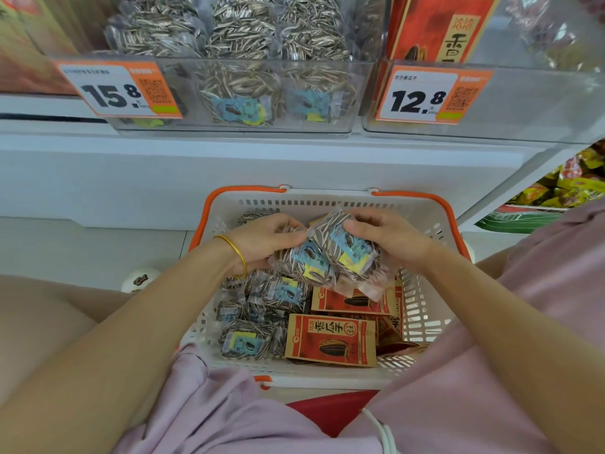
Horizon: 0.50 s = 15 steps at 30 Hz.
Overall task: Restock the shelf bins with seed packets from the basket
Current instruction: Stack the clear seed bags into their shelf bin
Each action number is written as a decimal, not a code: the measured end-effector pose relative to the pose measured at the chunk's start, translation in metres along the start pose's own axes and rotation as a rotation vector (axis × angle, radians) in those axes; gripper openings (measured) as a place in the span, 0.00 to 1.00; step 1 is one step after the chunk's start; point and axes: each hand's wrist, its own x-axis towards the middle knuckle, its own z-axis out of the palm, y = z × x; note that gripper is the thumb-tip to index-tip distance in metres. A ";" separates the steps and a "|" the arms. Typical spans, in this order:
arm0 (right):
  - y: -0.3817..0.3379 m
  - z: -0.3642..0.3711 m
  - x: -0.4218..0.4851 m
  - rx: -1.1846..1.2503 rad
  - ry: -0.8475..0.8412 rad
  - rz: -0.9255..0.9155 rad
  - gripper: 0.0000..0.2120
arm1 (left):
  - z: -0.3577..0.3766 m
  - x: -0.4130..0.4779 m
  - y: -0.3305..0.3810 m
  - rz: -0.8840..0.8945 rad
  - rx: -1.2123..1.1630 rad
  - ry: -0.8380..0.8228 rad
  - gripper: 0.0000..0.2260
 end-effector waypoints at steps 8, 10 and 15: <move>-0.026 0.029 -0.003 -0.173 -0.046 -0.015 0.16 | 0.003 -0.020 0.021 0.037 -0.133 -0.110 0.28; -0.041 0.032 -0.007 -0.231 -0.074 -0.025 0.22 | -0.003 -0.026 0.028 0.048 -0.143 -0.030 0.37; -0.107 0.042 -0.018 -0.299 -0.424 -0.206 0.26 | -0.036 -0.062 0.063 0.245 -0.102 0.149 0.38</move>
